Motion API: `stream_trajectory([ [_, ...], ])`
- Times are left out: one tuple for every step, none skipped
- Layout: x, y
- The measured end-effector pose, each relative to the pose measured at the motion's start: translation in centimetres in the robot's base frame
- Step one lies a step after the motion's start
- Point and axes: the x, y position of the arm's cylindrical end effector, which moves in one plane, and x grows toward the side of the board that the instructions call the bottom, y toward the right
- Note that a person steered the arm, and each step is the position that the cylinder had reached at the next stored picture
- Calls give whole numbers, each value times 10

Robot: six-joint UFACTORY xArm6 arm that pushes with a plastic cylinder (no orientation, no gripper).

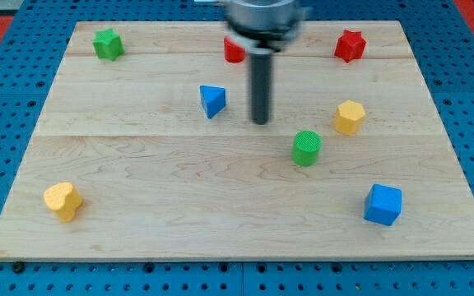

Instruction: Move the green circle parallel to the left of the blue triangle

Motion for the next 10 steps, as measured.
stream_trajectory([
  [32,52],
  [58,69],
  [69,3],
  [67,-104],
  [51,-143],
  [59,-72],
  [45,-75],
  [20,-144],
  [-4,-231],
  [-11,-215],
])
